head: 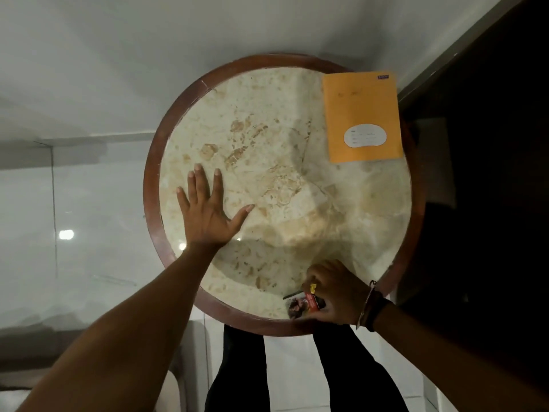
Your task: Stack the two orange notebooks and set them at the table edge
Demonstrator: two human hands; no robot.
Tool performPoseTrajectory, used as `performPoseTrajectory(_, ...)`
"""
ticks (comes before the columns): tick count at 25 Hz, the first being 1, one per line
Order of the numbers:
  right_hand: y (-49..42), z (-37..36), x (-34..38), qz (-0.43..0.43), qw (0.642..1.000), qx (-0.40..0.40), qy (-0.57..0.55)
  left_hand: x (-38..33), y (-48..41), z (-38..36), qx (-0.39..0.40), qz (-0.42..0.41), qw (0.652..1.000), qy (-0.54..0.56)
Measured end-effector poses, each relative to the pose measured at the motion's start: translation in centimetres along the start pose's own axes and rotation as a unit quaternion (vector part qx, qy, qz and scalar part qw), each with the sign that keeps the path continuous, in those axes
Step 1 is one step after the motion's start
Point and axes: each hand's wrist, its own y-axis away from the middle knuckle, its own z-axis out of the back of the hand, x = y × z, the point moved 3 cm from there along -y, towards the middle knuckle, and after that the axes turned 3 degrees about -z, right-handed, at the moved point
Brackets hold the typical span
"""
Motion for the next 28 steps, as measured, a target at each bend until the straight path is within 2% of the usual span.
performPoseTrajectory(2,-1.9,1.4,-0.4,-0.109,0.989,-0.093,-0.044,0.2,-0.1,-0.1,0.000,0.000,1.000,0.003)
performPoseTrajectory(3,-3.3,2.6,-0.7,-0.189,0.967,-0.152,-0.080,0.2,-0.1,-0.2,0.007,0.004,1.000,0.002)
performPoseTrajectory(5,-7.3,5.3,-1.7,-0.337,0.886,-0.265,-0.177,0.3,-0.2,-0.3,0.022,0.014,1.000,-0.003)
performPoseTrajectory(7,-12.2,7.9,-3.5,-0.437,0.798,-0.330,-0.253,0.4,-0.3,-0.4,0.032,0.019,0.999,-0.006)
performPoseTrajectory(8,-14.8,9.1,-4.4,-0.468,0.768,-0.345,-0.267,0.5,-0.2,-0.5,0.028,0.016,0.999,-0.006)
performPoseTrajectory(10,-19.8,11.1,-6.1,-0.503,0.741,-0.357,-0.266,0.6,-0.3,-0.6,0.004,0.003,1.000,-0.010)
performPoseTrajectory(14,-26.3,12.7,-8.3,-0.535,0.719,-0.378,-0.233,0.8,-0.3,-1.0,-0.022,0.000,1.000,-0.015)
performPoseTrajectory(17,-27.9,12.9,-9.6,-0.560,0.708,-0.377,-0.207,0.8,-0.4,-1.1,-0.022,0.001,1.000,-0.021)
performPoseTrajectory(22,-28.0,12.5,-10.0,-0.558,0.731,-0.363,-0.147,0.8,-0.5,-1.1,-0.018,-0.001,0.999,-0.033)
performPoseTrajectory(28,-27.7,13.4,-10.3,-0.541,0.755,-0.339,-0.150,1.2,-0.7,-1.5,-0.028,-0.013,0.999,-0.040)
